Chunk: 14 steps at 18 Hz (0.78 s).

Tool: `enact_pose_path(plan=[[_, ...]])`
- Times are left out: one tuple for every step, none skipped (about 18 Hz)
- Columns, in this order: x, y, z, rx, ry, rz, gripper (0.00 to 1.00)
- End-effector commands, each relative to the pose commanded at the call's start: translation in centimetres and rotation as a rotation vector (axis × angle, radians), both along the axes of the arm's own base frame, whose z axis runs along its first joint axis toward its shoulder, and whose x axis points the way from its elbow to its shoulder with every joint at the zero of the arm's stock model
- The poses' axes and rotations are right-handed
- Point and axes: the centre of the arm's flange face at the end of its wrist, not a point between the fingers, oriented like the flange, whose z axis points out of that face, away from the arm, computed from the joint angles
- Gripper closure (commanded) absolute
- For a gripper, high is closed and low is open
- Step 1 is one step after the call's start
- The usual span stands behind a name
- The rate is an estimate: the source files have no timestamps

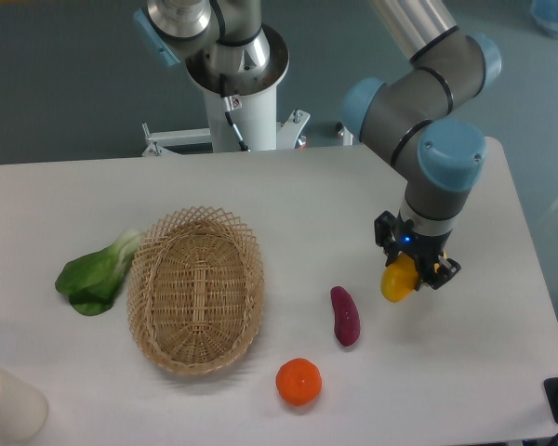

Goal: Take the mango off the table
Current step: 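Lift the held mango up off the table and away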

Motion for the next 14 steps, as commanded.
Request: enact_pose_path(plan=[[-0.3,-0.3,0.0,-0.001,0.001,0.005,0.58],[-0.5,-0.4,0.1,-0.001,0.006,0.007,0.58],[-0.6,-0.4,0.1,-0.001,0.009,0.007,0.58],[-0.9,-0.5,0.0,-0.002,0.011,0.007,0.58],[-1.1,-0.5,0.2,-0.003,0.017,0.004,0.58],[-1.2,-0.6,0.3,-0.002,0.019,0.001,0.58],[-1.2,-0.5,0.4,-0.001,0.022,-0.002,0.58],[-1.3,-0.4,0.5,0.000,0.023,-0.002,0.58],[-1.3,-0.4,0.5,0.000,0.025,-0.002,0.58],[-1.3,-0.4,0.5,0.002,0.024,-0.002,0.58],[-1.3,-0.4,0.5,0.002,0.024,-0.002,0.58],[-1.3,-0.4,0.5,0.002,0.024,-0.002,0.58],[-1.4,-0.4,0.5,0.002,0.024,-0.002,0.58],[-1.4,-0.4,0.5,0.002,0.024,-0.004,0.58]])
